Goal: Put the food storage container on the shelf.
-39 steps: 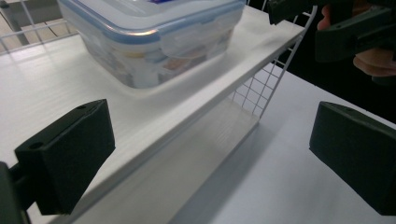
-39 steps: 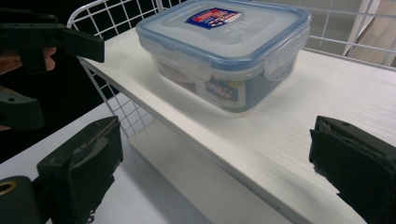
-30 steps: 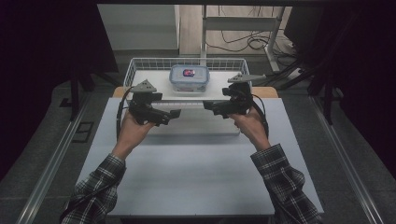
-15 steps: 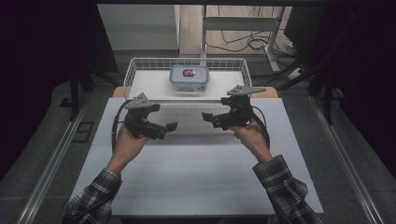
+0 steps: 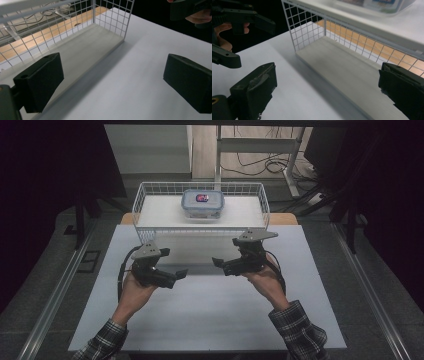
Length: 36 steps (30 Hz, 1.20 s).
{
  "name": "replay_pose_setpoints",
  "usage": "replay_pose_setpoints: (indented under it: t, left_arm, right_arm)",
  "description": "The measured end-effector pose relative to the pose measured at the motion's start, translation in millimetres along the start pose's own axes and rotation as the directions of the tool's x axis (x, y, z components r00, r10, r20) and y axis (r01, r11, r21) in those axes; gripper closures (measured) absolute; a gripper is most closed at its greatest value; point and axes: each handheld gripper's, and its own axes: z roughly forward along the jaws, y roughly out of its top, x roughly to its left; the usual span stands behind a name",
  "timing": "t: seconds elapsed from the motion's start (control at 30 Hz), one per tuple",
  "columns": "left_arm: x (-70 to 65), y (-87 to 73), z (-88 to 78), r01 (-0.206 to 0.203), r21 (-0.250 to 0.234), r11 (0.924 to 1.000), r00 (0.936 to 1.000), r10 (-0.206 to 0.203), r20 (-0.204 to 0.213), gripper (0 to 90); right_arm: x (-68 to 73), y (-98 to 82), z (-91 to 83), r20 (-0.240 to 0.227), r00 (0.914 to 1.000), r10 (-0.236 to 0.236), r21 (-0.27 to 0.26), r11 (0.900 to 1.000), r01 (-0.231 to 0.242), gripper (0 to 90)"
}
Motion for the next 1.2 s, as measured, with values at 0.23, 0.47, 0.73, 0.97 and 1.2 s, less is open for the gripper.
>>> replay_pose_setpoints:
  t: [0.23, 0.47, 0.73, 0.97, 1.2]
  left_arm:
    - [-8.5, -20.1, 1.4, 0.010, -0.004, 0.9999, 0.9998, -0.010, 0.019, 2.9]
    - [-12.8, -38.9, 5.4, 0.027, 0.002, 0.9996, 0.9996, -0.027, 0.012, 2.9]
    - [-21.8, -60.6, 2.0, 0.028, 0.032, 0.9991, 0.9996, -0.028, -0.010, 2.3]
    - [-25.2, -80.6, -15.0, 0.055, 0.037, 0.9978, 0.9981, -0.054, -0.031, 2.3]
    - [-25.7, -92.3, -27.1, 0.074, 0.031, 0.9968, 0.9961, -0.072, -0.050, 2.7]
  right_arm:
    - [7.2, -20.2, 3.6, -0.002, 1.0000, -0.009, 0.021, 1.000, 0.009, 0.0]
    - [8.5, -36.5, 5.5, -0.006, 1.0000, 0.000, 0.036, 0.999, 0.000, 0.0]
    - [14.0, -62.6, -0.8, -0.002, 0.9998, -0.018, 0.058, 0.998, 0.018, 0.0]
    - [21.1, -70.8, -10.1, 0.003, 0.9999, -0.012, 0.073, 0.997, 0.011, 0.0]
    - [24.6, -76.8, -20.3, 0.004, 1.0000, -0.007, 0.071, 0.997, 0.007, 0.0]
